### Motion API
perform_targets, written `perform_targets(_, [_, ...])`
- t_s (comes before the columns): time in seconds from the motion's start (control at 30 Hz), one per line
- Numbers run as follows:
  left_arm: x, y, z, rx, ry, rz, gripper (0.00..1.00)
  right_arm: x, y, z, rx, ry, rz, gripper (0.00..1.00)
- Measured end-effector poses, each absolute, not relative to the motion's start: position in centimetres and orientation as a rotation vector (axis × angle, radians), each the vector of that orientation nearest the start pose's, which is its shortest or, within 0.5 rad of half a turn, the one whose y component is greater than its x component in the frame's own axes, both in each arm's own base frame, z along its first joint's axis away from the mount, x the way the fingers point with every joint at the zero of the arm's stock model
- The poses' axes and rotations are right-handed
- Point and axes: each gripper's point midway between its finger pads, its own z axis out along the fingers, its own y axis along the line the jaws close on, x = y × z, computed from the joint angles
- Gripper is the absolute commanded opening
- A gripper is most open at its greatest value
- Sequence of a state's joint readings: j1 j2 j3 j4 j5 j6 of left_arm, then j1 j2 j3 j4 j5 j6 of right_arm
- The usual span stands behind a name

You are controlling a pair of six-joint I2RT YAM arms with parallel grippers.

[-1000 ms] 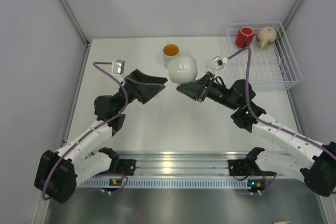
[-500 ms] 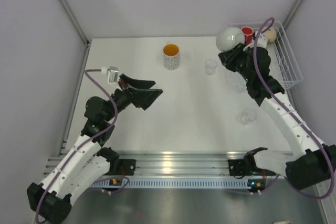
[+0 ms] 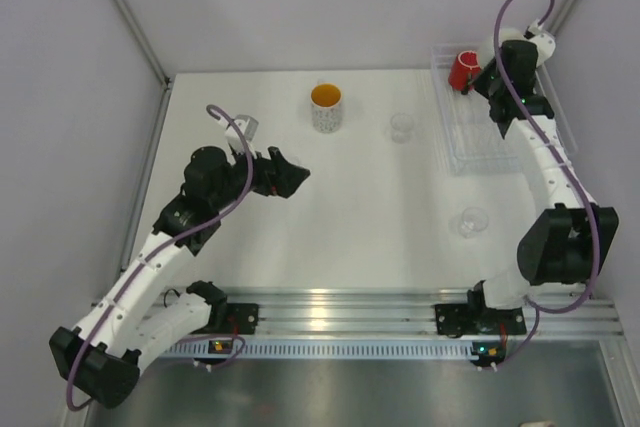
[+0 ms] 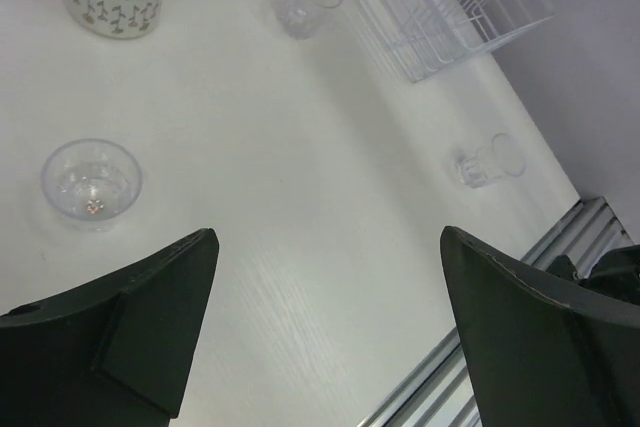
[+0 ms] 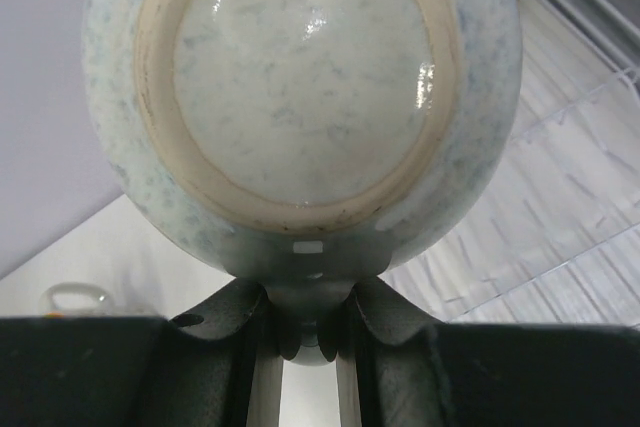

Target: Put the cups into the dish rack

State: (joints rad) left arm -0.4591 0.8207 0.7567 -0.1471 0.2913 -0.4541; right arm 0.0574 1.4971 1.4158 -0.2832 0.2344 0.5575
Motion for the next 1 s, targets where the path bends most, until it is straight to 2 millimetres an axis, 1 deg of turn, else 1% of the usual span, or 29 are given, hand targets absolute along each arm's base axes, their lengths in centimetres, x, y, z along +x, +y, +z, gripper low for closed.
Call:
perform_targets(0.07, [25.6,-19.6,27.0,0.223,1.885,-0.855,0.98,48.2,-1.3,28.5,0.667,1.832,0.130,0.00])
perform_targets(0.2, [26.3,-19.0,28.1,0.230,1.885,-0.786,0.98,50.1,-4.8,27.0,0.734,1.850,0.028,0.00])
perform_targets(0.33, [26.5,-18.7,28.1,0.247,1.904,-0.749,0.98,51.6,-7.4,25.7,0.782,1.852,-0.058,0.00])
perform_targets(0.5, [27.0,-17.9,27.6,0.265,1.955,-0.665,0.98,53.4,-9.3,23.8,0.817,1.869,-0.112,0.00])
perform_targets(0.63, [27.0,-16.8,27.8,0.275,1.959,-0.589,0.98,54.8,-11.1,21.7,0.856,1.882,-0.166,0.00])
perform_targets(0.77, [26.7,-16.0,28.0,0.279,1.952,-0.544,0.98,55.5,-12.6,19.5,0.897,1.902,-0.229,0.00])
perform_targets(0.9, [26.6,-15.5,28.0,0.274,1.950,-0.517,0.98,55.9,-13.4,17.9,0.931,1.910,-0.268,0.00])
perform_targets(1.0, [26.7,-15.2,27.9,0.270,1.954,-0.499,0.98,56.4,-13.7,17.1,0.951,1.910,-0.277,0.00])
